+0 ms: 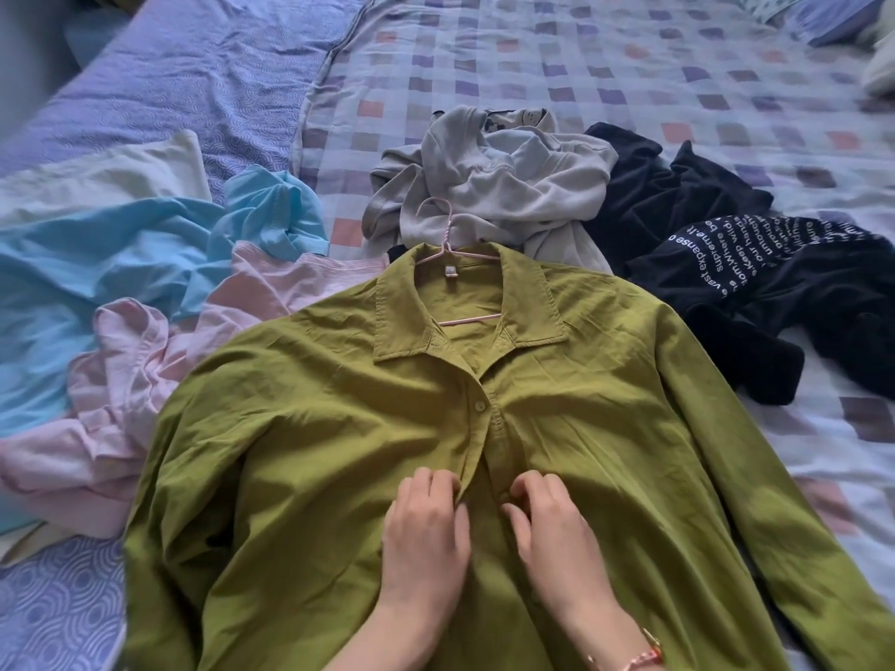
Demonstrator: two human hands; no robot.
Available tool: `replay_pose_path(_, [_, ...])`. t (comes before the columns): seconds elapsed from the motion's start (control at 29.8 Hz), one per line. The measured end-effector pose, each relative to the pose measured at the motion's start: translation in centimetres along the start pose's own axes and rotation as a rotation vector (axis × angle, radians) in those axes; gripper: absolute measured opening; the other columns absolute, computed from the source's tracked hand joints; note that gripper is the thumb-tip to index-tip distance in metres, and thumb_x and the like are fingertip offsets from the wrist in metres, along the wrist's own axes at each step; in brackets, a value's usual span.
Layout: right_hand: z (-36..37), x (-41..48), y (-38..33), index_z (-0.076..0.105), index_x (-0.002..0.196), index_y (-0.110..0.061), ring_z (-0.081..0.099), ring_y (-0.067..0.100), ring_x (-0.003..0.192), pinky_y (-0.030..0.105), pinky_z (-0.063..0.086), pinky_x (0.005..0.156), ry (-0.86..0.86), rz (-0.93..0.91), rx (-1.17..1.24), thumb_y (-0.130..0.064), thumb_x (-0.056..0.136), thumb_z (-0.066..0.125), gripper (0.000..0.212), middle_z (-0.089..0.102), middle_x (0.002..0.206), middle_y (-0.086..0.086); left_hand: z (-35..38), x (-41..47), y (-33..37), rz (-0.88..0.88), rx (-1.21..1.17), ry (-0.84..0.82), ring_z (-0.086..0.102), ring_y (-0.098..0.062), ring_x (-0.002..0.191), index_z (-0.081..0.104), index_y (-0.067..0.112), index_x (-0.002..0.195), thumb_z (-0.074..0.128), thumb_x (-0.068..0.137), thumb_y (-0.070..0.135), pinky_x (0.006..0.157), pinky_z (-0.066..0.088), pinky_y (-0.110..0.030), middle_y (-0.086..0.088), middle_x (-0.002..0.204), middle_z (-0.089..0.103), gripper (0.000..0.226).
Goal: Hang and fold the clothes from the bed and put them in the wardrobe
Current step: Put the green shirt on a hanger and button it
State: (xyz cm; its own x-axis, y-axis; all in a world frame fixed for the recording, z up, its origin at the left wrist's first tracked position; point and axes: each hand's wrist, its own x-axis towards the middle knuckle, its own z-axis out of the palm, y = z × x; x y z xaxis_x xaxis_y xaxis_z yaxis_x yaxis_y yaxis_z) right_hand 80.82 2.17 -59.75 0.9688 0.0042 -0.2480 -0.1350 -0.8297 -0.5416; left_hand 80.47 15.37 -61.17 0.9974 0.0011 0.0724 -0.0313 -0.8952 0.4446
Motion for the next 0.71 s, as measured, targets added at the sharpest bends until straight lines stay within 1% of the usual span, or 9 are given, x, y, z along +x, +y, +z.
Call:
replay_pose_path(0.07, [0.2, 0.2, -0.1, 0.053, 0.100, -0.016, 0.055, 0.017, 0.092, 0.022, 0.040, 0.075, 0.017, 0.010, 0.019, -0.027, 0.095, 0.049, 0.012, 0.050, 0.101, -0.002, -0.5, -0.3, 0.2, -0.009, 0.029, 0.085, 0.055, -0.020, 0.058, 0.056, 0.017, 0.068, 0.072, 0.071, 0.022, 0.060, 0.039, -0.028, 0.002, 0.065, 0.053, 0.017])
replay_pose_path(0.13, [0.5, 0.4, -0.4, 0.054, 0.097, -0.016, 0.053, 0.015, 0.088, 0.021, 0.041, 0.076, 0.050, 0.047, 0.147, -0.023, 0.093, 0.054, 0.009, 0.050, 0.097, -0.004, -1.0, -0.6, 1.0, -0.012, 0.086, 0.086, 0.053, -0.020, 0.055, 0.054, 0.018, 0.061, 0.050, 0.080, 0.035, 0.054, 0.040, -0.027, 0.002, 0.060, 0.052, 0.025])
replay_pose_path(0.17, [0.5, 0.4, -0.7, 0.053, 0.100, -0.015, 0.052, 0.013, 0.089, 0.020, 0.042, 0.079, 0.059, 0.059, 0.190, -0.022, 0.092, 0.055, 0.011, 0.049, 0.097, -0.005, -1.1, -0.9, 1.4, -0.030, 0.060, 0.062, 0.053, -0.019, 0.053, 0.053, 0.019, 0.059, 0.048, 0.080, 0.038, 0.050, 0.042, -0.029, 0.003, 0.058, 0.051, 0.029])
replay_pose_path(0.24, [0.6, 0.6, -1.2, 0.053, 0.107, -0.012, 0.052, 0.013, 0.094, 0.020, 0.042, 0.083, 0.054, 0.064, 0.211, -0.020, 0.093, 0.055, 0.016, 0.050, 0.101, -0.004, -1.2, -1.0, 2.0, -0.091, -0.072, 0.061, 0.053, -0.019, 0.052, 0.053, 0.017, 0.060, 0.061, 0.081, 0.032, 0.046, 0.040, -0.028, 0.005, 0.059, 0.051, 0.027])
replay_pose_path(0.3, [0.6, 0.9, -1.3, 0.055, 0.106, -0.010, 0.056, 0.018, 0.098, 0.025, 0.044, 0.084, 0.035, 0.066, 0.166, -0.018, 0.094, 0.052, 0.015, 0.053, 0.106, 0.002, -0.8, -1.1, 2.3, -0.194, -0.233, 0.027, 0.055, -0.021, 0.060, 0.057, 0.013, 0.069, 0.069, 0.082, 0.020, 0.053, 0.040, -0.029, 0.004, 0.068, 0.052, 0.019])
replay_pose_path(0.4, [0.3, 0.9, -1.1, 0.053, 0.109, -0.011, 0.055, 0.022, 0.102, 0.029, 0.043, 0.085, -0.010, 0.043, 0.056, -0.021, 0.096, 0.048, 0.017, 0.049, 0.112, 0.004, -0.1, -0.9, 2.4, -0.299, -0.392, -0.037, 0.056, -0.019, 0.071, 0.061, 0.012, 0.079, 0.067, 0.083, 0.016, 0.065, 0.040, -0.024, 0.002, 0.077, 0.059, 0.009])
replay_pose_path(0.54, [0.3, 0.2, -0.5, 0.049, 0.111, -0.010, 0.051, 0.022, 0.106, 0.025, 0.038, 0.085, -0.001, -0.032, -0.056, -0.015, 0.096, 0.045, 0.016, 0.044, 0.114, 0.005, -0.1, -0.5, 3.0, -0.406, -0.495, -0.098, 0.045, -0.010, 0.059, 0.047, 0.020, 0.062, 0.066, 0.083, 0.018, 0.056, 0.033, -0.018, 0.006, 0.062, 0.053, 0.028])
replay_pose_path(0.6, [0.4, 0.0, 0.0, 0.054, 0.103, -0.008, 0.052, 0.021, 0.097, 0.022, 0.037, 0.082, 0.023, -0.067, -0.018, -0.012, 0.094, 0.048, 0.012, 0.047, 0.106, 0.005, -0.3, -0.3, 3.3, -0.437, -0.510, -0.147, 0.040, -0.006, 0.054, 0.045, 0.019, 0.059, 0.065, 0.082, 0.017, 0.054, 0.033, -0.017, 0.007, 0.058, 0.049, 0.031])
replay_pose_path(0.71, [0.1, 0.1, 0.3, 0.061, 0.080, -0.010, 0.052, 0.011, 0.071, 0.010, 0.037, 0.065, 0.083, 0.011, 0.267, -0.007, 0.085, 0.061, 0.006, 0.056, 0.079, -0.001, -0.5, -0.2, 3.4, -0.458, -0.614, -0.147, 0.050, -0.004, 0.055, 0.054, 0.020, 0.063, 0.068, 0.083, 0.017, 0.056, 0.038, -0.008, 0.008, 0.061, 0.057, 0.025])
